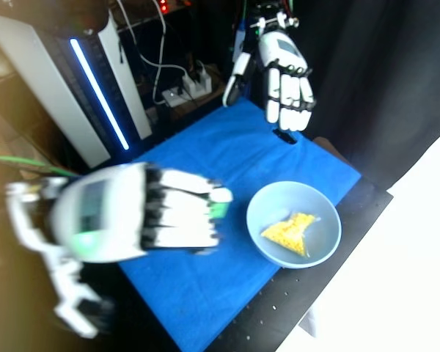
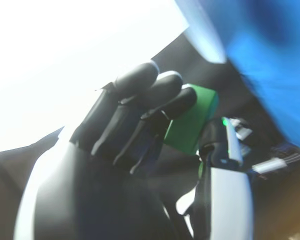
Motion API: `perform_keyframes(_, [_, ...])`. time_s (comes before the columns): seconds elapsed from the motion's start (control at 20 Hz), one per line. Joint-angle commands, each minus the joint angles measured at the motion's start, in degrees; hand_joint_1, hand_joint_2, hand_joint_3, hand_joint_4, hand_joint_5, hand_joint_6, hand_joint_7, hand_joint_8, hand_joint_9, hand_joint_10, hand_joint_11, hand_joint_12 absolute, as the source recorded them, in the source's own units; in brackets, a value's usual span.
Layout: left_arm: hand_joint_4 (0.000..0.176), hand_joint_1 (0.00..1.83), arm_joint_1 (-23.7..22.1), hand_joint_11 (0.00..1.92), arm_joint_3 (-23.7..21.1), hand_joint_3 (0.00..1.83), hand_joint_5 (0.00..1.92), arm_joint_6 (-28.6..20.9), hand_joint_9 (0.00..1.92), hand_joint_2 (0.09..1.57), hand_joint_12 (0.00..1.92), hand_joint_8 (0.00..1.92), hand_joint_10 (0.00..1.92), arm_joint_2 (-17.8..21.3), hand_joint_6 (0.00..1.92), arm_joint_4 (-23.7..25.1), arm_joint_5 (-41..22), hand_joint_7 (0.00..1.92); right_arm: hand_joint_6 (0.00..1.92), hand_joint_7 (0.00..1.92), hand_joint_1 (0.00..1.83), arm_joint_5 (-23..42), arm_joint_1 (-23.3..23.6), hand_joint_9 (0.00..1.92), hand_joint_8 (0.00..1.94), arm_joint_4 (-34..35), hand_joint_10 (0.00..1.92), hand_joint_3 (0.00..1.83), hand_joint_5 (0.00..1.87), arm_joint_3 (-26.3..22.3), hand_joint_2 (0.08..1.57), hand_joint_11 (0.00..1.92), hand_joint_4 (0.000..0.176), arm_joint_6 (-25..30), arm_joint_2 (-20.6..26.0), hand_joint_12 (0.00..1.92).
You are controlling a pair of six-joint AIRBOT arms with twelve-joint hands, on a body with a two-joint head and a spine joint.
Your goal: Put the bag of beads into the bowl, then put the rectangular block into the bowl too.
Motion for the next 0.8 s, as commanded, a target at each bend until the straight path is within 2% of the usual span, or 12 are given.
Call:
perform_keyframes(0.0, [0.086,0.81,-0.46,0.0,0.17,0.0,0.17,-0.19,0.26,0.93,0.65,0.0,0.0,-0.28,0.0,-1.06,-7.56,0.26,0.85,1.23,1.17,2.59,1.66,1.15,0.74,2.02,1.2,0.0,1.05,1.48,1.09,0.96,0.0,0.01,-1.35,1.51])
perform_keyframes(0.05, [0.089,0.82,-0.49,0.0,0.22,0.0,0.17,-0.19,0.26,0.92,0.67,0.0,0.0,-0.43,0.0,-1.06,-7.65,0.27,0.82,1.26,1.17,0.89,2.78,1.17,0.63,1.49,1.14,0.0,1.07,3.51,1.07,0.99,0.0,0.01,-3.32,1.49])
perform_keyframes(0.15, [0.071,0.82,-0.62,0.0,0.36,0.0,0.17,-0.61,0.25,0.91,0.64,0.0,0.0,-0.67,0.0,-0.58,-7.71,0.26,0.8,1.29,1.17,-2.43,5.03,1.18,0.62,-0.32,1.26,0.0,1.09,7.0,1.07,1.05,0.0,0.01,-7.0,1.62])
perform_keyframes(0.25, [0.077,0.83,-0.75,0.0,0.48,0.0,0.17,-0.83,0.24,0.92,0.6,0.0,0.0,-0.76,0.0,-0.02,-7.85,0.25,0.83,1.27,1.16,-5.8,6.96,1.18,0.61,-2.43,1.15,0.0,1.08,9.88,1.07,1.05,0.0,0.01,-9.99,1.48])
perform_keyframes(0.3, [0.083,0.84,-0.81,0.0,0.53,0.0,0.17,-0.84,0.24,0.91,0.6,0.0,0.0,-0.78,0.0,0.12,-7.88,0.25,0.76,1.2,1.24,-6.56,7.4,1.17,0.77,-2.81,0.89,0.01,1.04,10.65,1.06,1.01,0.0,0.01,-10.86,1.29])
perform_keyframes(0.35, [0.081,0.86,-1.02,0.0,0.69,0.0,0.16,-0.89,0.24,0.92,0.6,0.0,0.0,-0.91,0.0,0.36,-7.87,0.25,0.27,1.08,1.05,-7.49,7.77,1.1,0.34,-3.15,0.54,0.0,0.86,11.55,1.05,0.89,0.0,0.01,-11.84,1.13])
perform_keyframes(0.4, [0.071,0.88,-1.46,0.0,1.03,0.0,0.17,-1.12,0.24,0.92,0.57,0.0,0.0,-1.28,0.0,0.68,-7.65,0.25,0.06,0.66,0.83,-8.11,7.9,0.71,0.09,-3.15,0.29,0.0,0.35,12.32,0.93,0.42,0.081,0.01,-12.78,0.98])
perform_keyframes(0.45, [0.055,0.87,-1.89,0.0,1.43,0.0,0.16,-1.55,0.24,0.93,0.61,0.0,0.0,-1.71,0.0,1.04,-7.45,0.25,0.01,0.39,0.72,-8.19,7.9,0.47,0.02,-3.1,0.09,0.0,0.07,12.61,0.85,0.13,0.157,0.01,-13.09,1.01])
perform_keyframes(0.5, [0.039,0.87,-2.28,0.0,1.89,0.0,0.17,-1.91,0.26,0.93,0.66,0.0,0.01,-2.2,0.0,1.37,-7.28,0.25,0.0,0.09,0.65,-8.33,7.9,0.13,0.0,-3.07,0.03,0.0,0.01,12.53,0.77,0.02,0.172,0.01,-13.09,0.55])
perform_keyframes(0.55, [0.041,0.87,-2.36,0.0,1.94,0.0,0.17,-1.91,0.26,0.92,0.7,0.0,0.01,-2.27,0.0,1.41,-7.29,0.25,0.0,0.02,0.59,-8.33,7.9,0.03,0.0,-3.08,0.0,0.0,0.0,12.43,0.72,0.0,0.175,0.01,-13.09,0.38])
perform_keyframes(0.6, [0.035,0.86,-2.35,0.0,1.94,0.0,0.18,-1.91,0.29,0.91,0.77,0.0,0.01,-2.26,0.0,1.41,-7.43,0.26,0.0,0.0,0.55,-8.31,7.9,0.0,0.0,-3.08,0.0,0.0,0.0,12.4,0.7,0.0,0.176,0.01,-13.09,0.31])
perform_keyframes(0.75, [0.017,0.89,-2.33,0.0,1.97,0.0,0.17,-1.97,0.29,0.93,0.79,0.0,0.01,-2.26,0.0,1.31,-7.69,0.27,0.0,0.0,0.52,-7.86,7.9,0.0,0.0,-2.84,0.0,0.0,0.0,12.06,0.71,0.0,0.176,0.01,-12.97,0.03])
